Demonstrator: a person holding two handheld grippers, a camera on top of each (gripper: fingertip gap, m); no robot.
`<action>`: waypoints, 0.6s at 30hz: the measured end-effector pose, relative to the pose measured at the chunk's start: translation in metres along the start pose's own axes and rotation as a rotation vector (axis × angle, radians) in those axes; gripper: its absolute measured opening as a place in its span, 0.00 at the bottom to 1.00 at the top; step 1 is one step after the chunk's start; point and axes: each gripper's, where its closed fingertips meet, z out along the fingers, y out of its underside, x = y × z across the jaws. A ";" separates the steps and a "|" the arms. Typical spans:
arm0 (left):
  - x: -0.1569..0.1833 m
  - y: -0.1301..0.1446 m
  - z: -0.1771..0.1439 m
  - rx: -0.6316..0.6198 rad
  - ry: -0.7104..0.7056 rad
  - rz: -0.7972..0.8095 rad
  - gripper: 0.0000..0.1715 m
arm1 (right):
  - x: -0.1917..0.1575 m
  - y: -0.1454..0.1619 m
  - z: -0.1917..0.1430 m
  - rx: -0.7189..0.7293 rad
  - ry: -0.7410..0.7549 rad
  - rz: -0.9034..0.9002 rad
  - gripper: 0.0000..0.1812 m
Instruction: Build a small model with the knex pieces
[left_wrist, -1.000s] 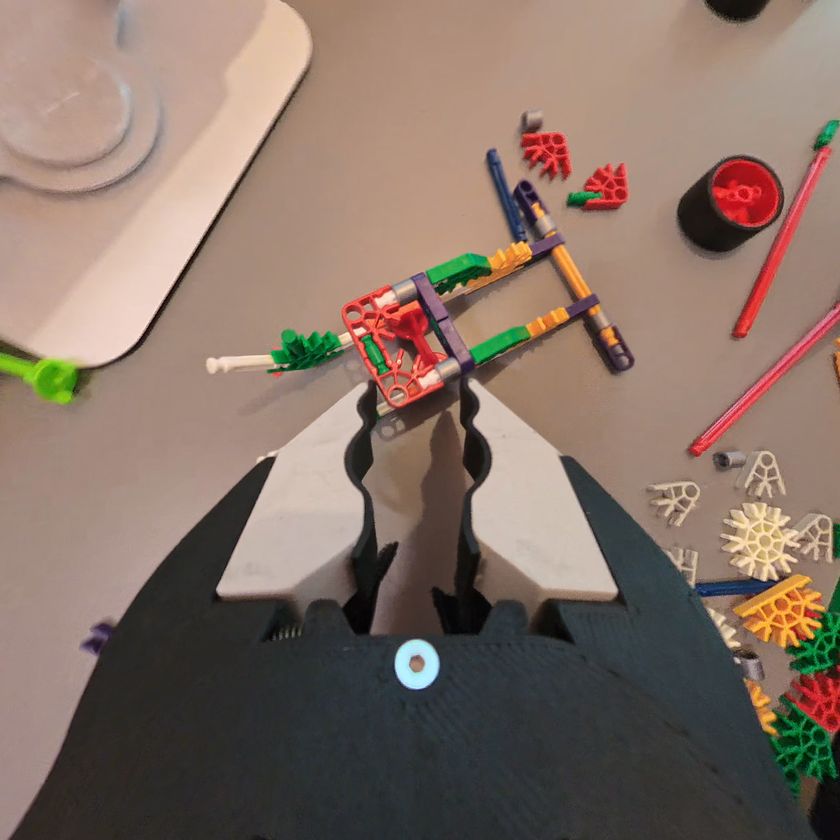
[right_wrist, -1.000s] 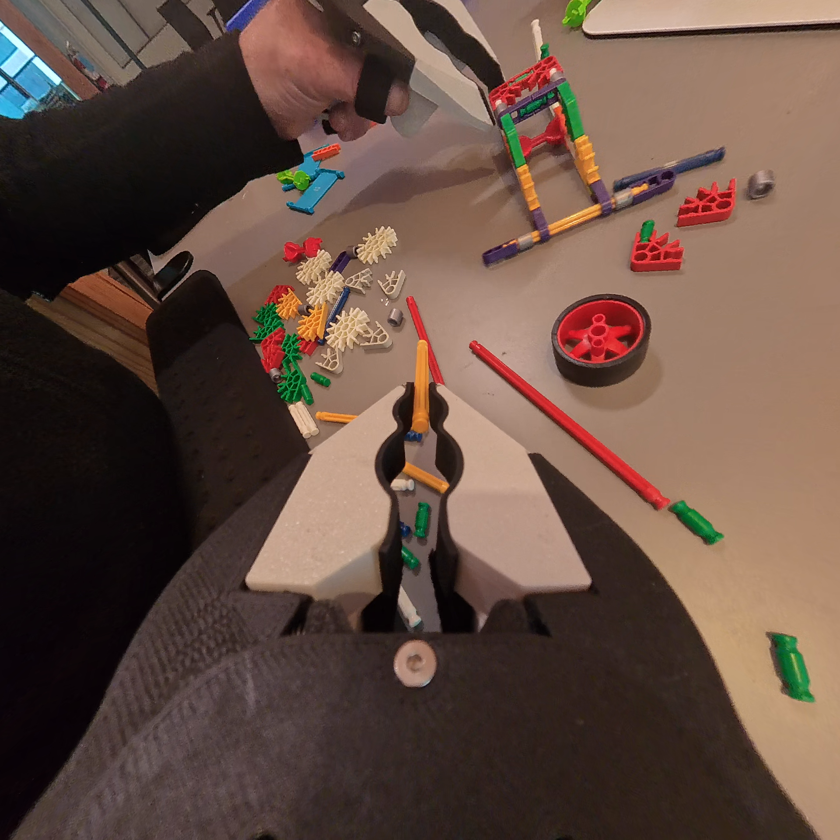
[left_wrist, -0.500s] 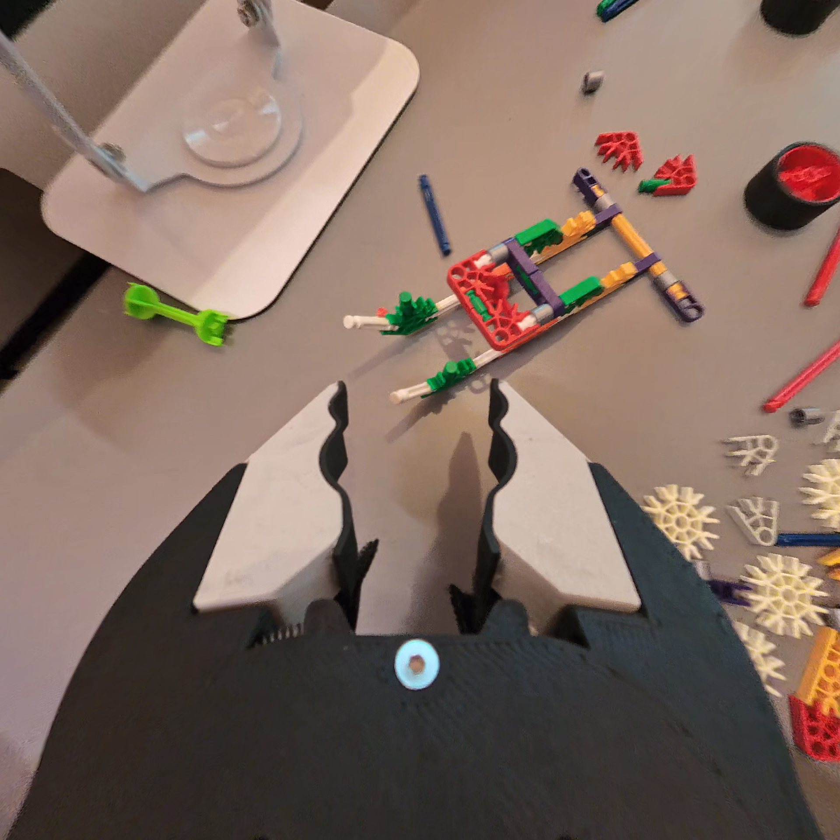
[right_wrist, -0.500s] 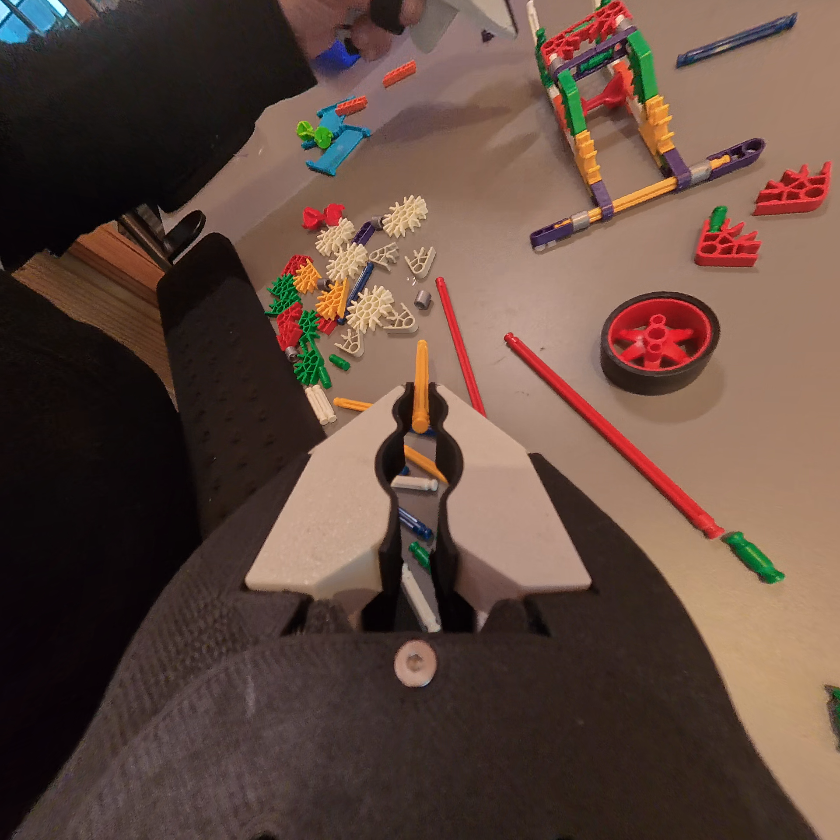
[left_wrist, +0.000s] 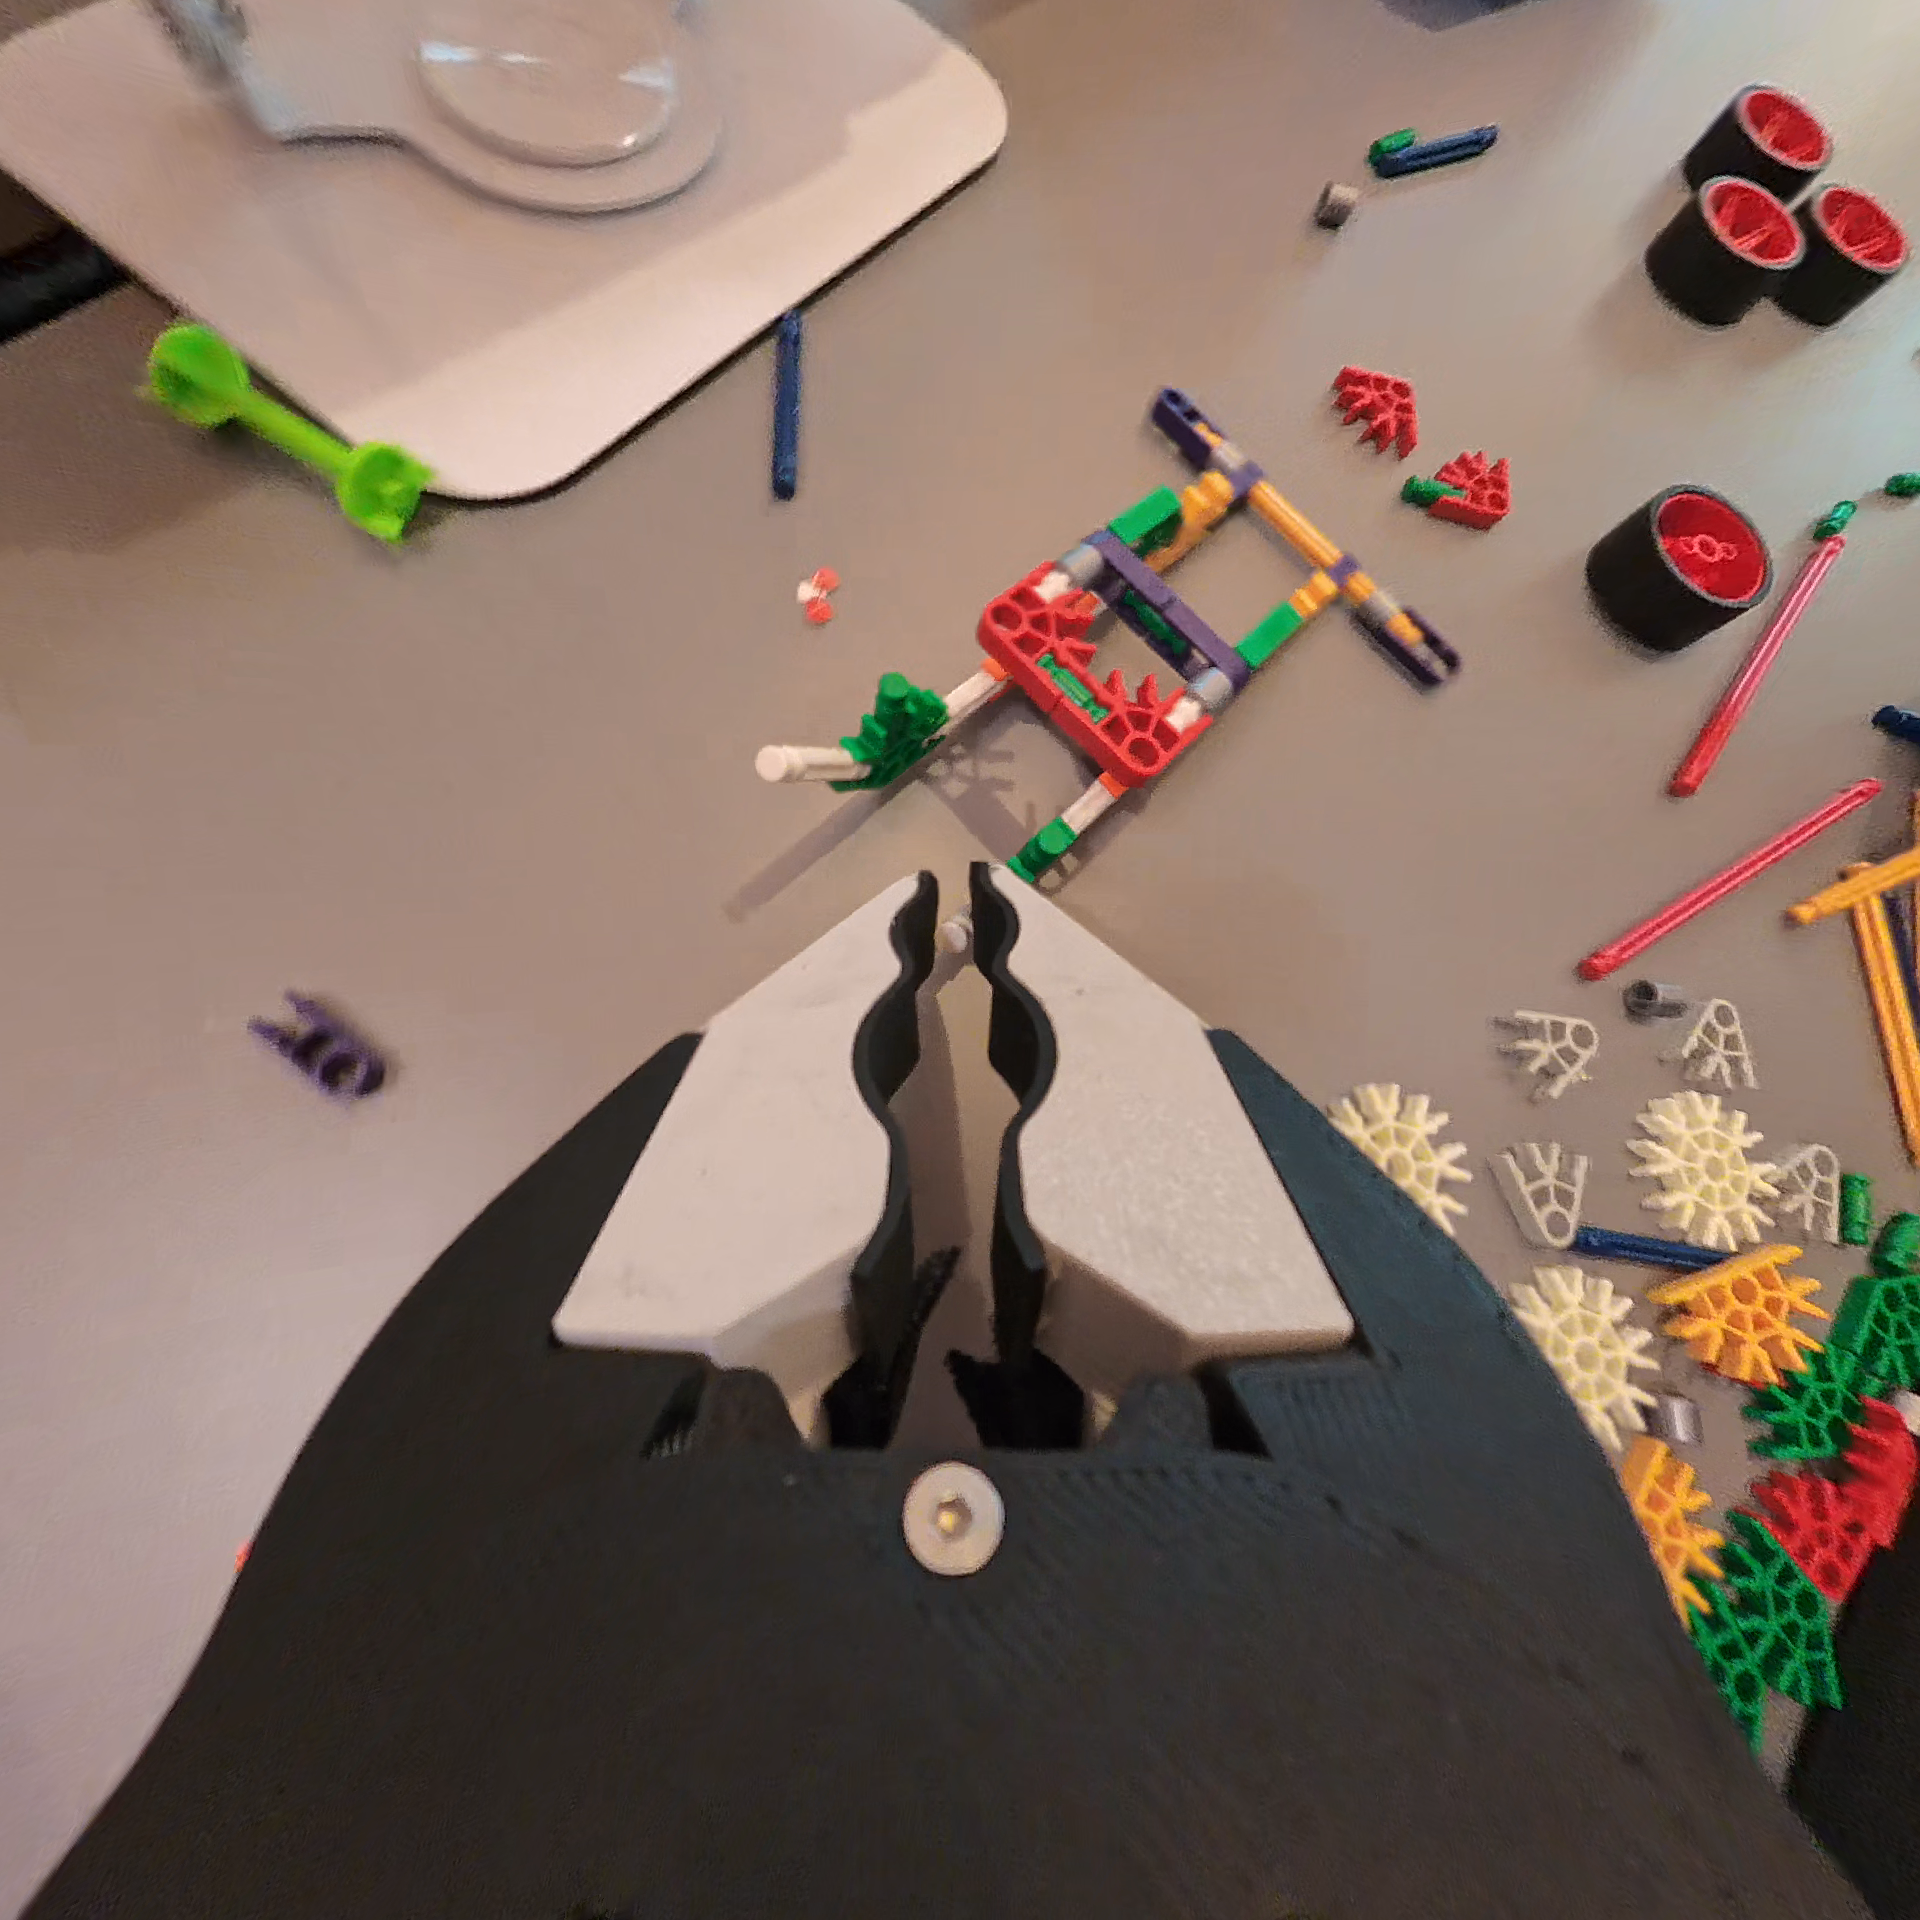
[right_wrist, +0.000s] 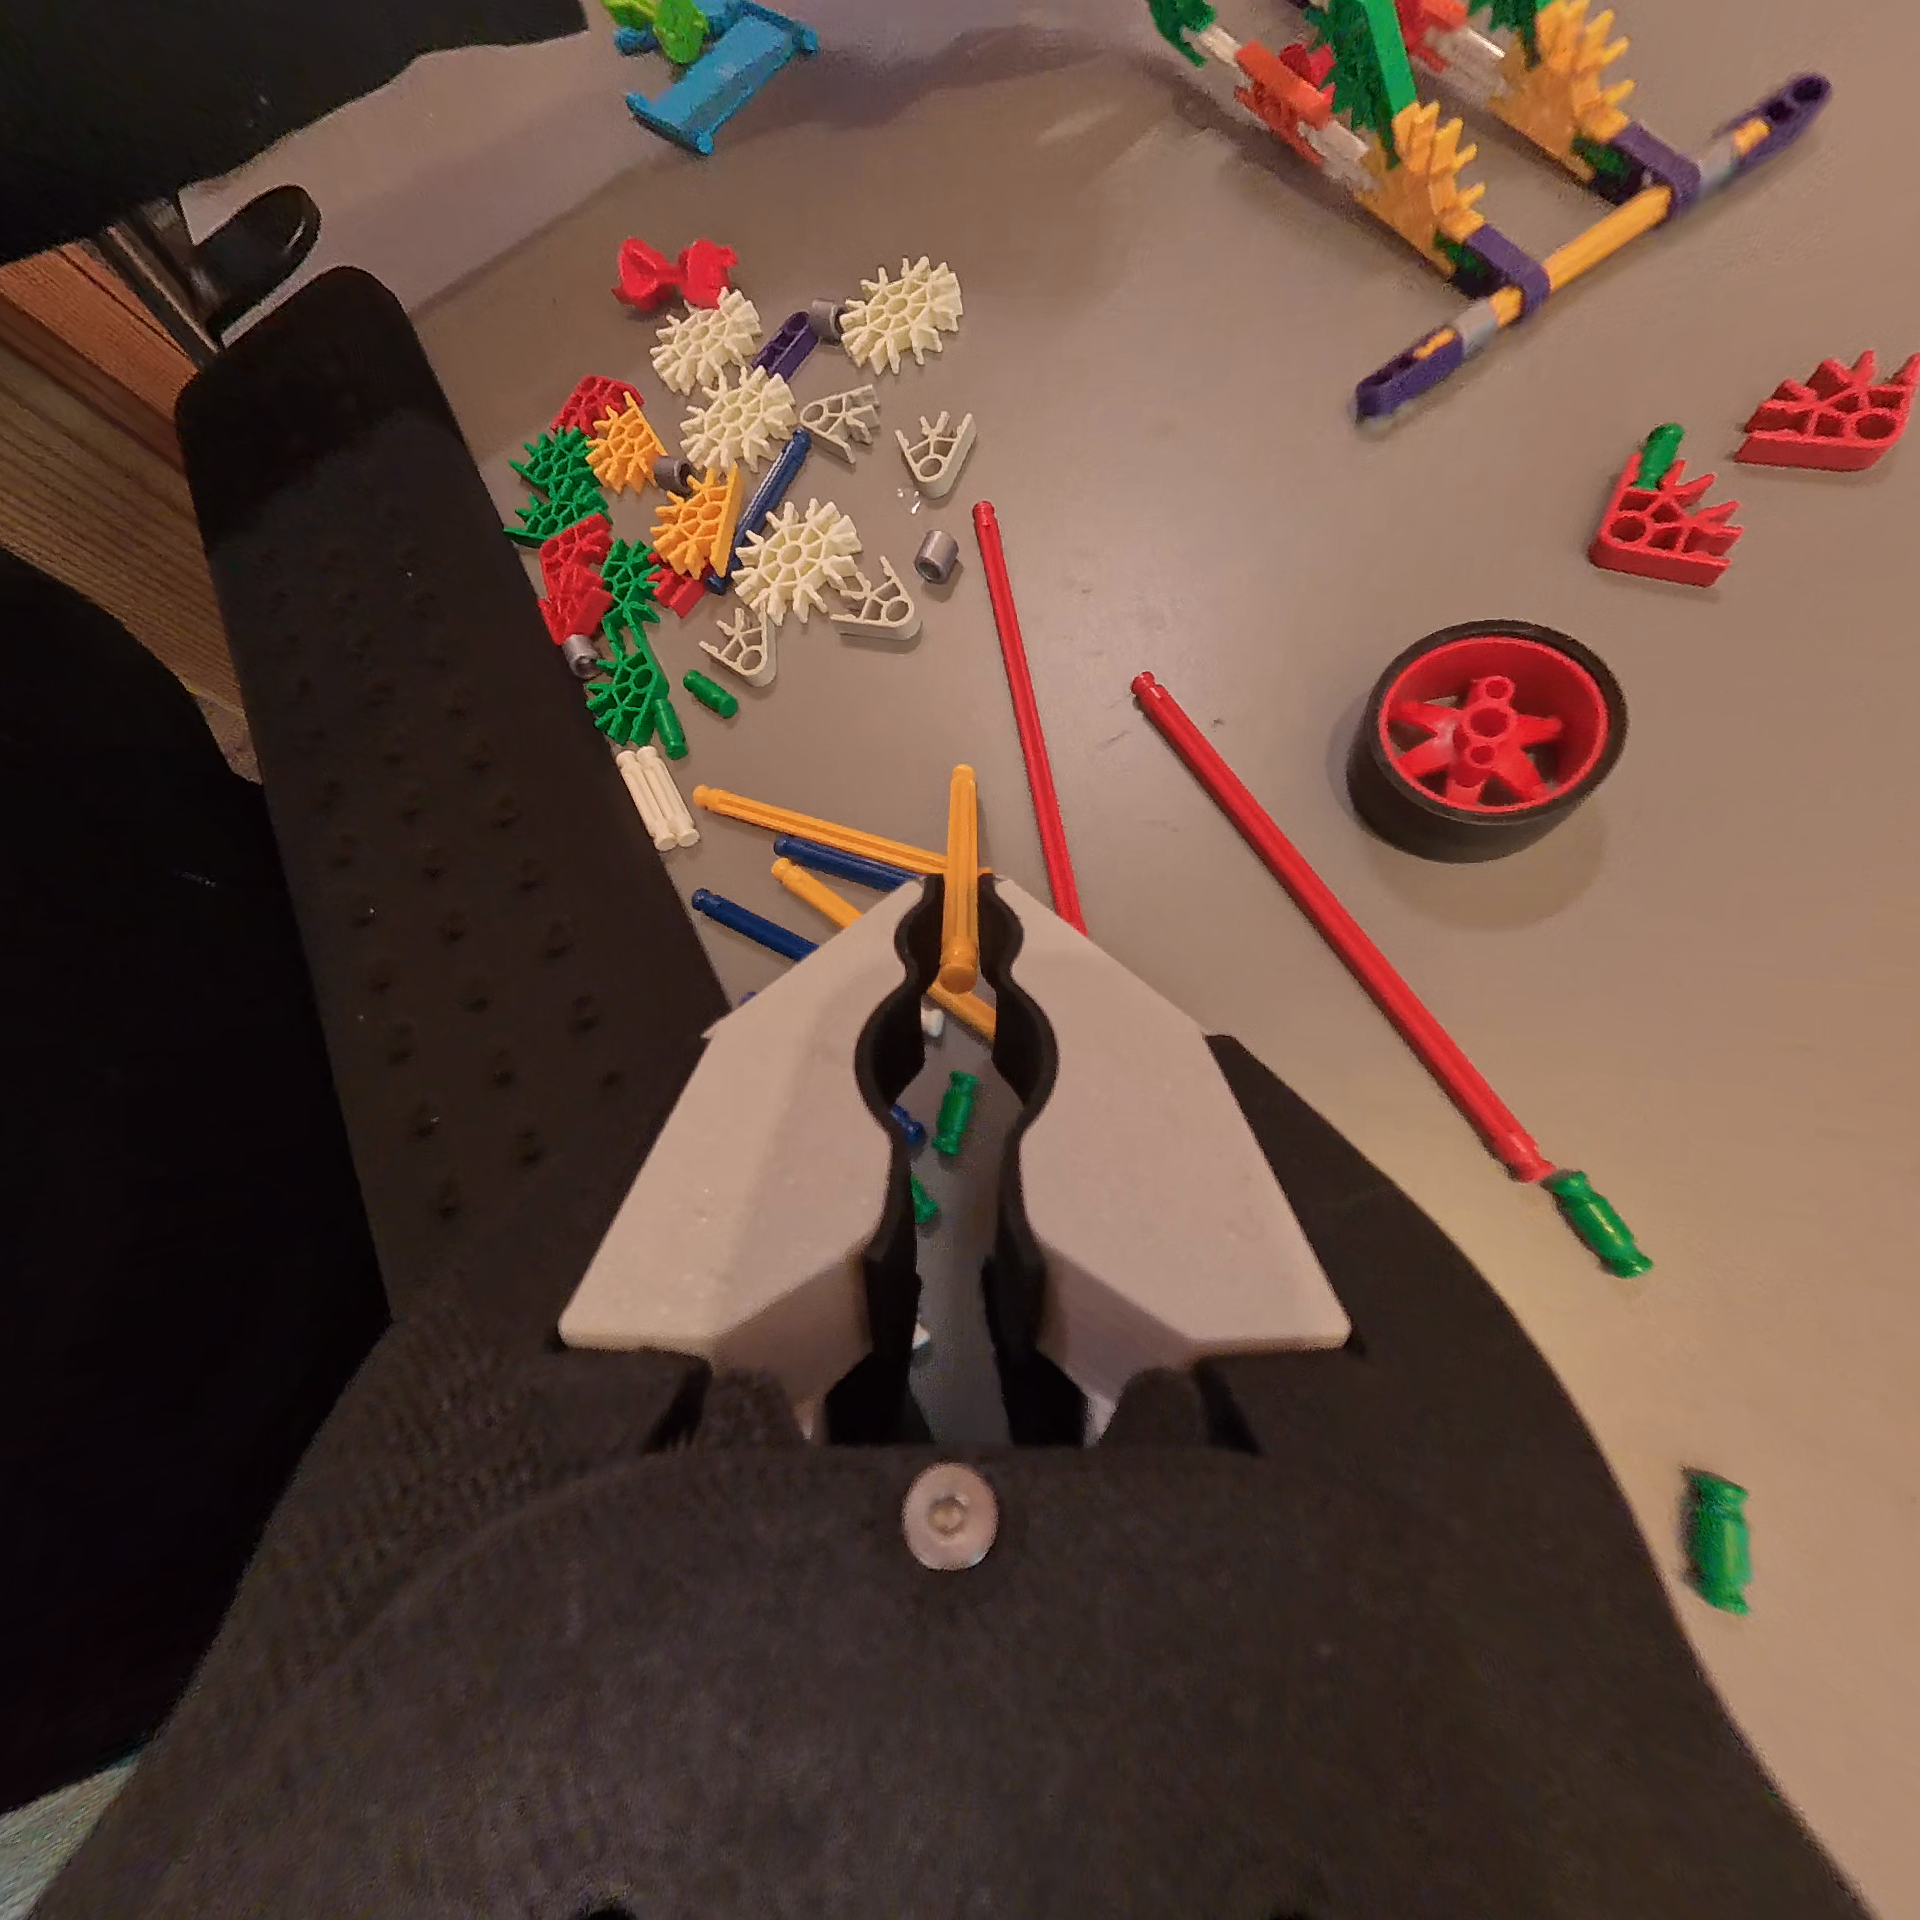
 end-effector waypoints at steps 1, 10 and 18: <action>-0.001 0.004 -0.006 0.002 -0.006 -0.016 0.01 | 0.003 0.000 -0.002 0.001 0.003 -0.003 0.02; -0.047 0.026 -0.068 0.077 -0.252 -0.157 0.29 | 0.021 0.006 -0.008 -0.032 0.022 -0.009 0.03; 0.081 0.040 -0.092 0.003 -0.008 0.079 0.26 | 0.014 -0.002 -0.020 -0.075 0.114 -0.094 0.17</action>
